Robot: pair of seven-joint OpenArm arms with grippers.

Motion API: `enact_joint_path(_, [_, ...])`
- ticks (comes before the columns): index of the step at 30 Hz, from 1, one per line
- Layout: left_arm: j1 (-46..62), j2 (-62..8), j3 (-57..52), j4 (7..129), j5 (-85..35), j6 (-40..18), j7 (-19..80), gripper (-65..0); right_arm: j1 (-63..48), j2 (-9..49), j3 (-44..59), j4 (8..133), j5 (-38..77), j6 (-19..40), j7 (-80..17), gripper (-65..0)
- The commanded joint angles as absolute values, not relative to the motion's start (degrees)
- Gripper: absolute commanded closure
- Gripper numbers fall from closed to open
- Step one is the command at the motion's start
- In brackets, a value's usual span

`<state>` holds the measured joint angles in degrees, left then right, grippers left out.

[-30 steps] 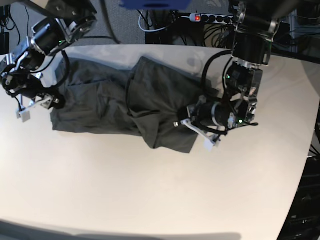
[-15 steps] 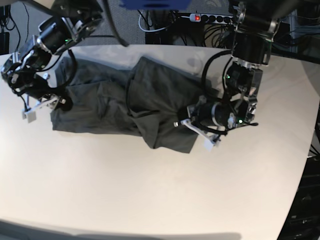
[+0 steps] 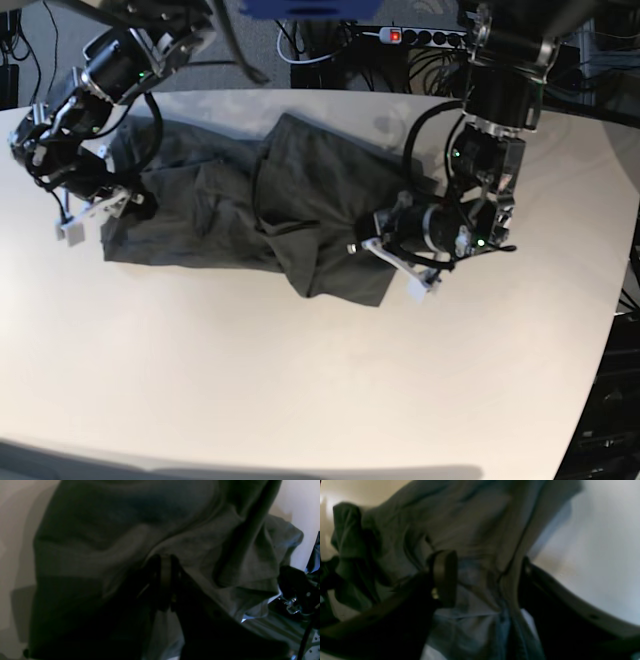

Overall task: Fold the T-shirt properly
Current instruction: 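Move the right gripper over the shirt toward the left gripper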

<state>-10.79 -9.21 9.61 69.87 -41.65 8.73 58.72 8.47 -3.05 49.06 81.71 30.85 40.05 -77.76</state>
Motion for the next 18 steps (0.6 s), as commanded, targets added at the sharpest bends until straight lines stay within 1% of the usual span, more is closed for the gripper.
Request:
enact_joint_path(1, [-8.92, -10.33, 9.89, 68.44, -33.01, 12.53, 62.46, -2.3, 8.31, -3.12, 48.57, 81.80, 28.79, 40.00, -80.00, -25.5])
enact_joint_path(8, [-8.92, -10.33, 9.89, 68.44, -33.01, 12.53, 62.46, -2.3, 7.78, -2.95, 48.04, 81.98, 28.79, 40.00, -80.00, -0.9])
enact_joint_path(9, [-8.92, -10.33, 9.89, 68.44, -33.01, 12.53, 62.46, -2.3, 7.78, -2.77, 47.96, 82.07, 28.79, 40.00, -80.00, 0.0])
enact_joint_path(12, [-8.92, -10.33, 9.89, 68.44, -33.01, 12.53, 62.46, -2.3, 7.69, -1.27, 45.85, 82.15, 28.79, 40.00, -80.00, -0.9])
enact_joint_path(18, [-9.01, -10.33, 9.89, 68.44, -33.01, 12.53, 62.46, -2.3, 7.60, -0.31, 43.12, 84.26, 28.79, 40.00, -80.00, -0.9])
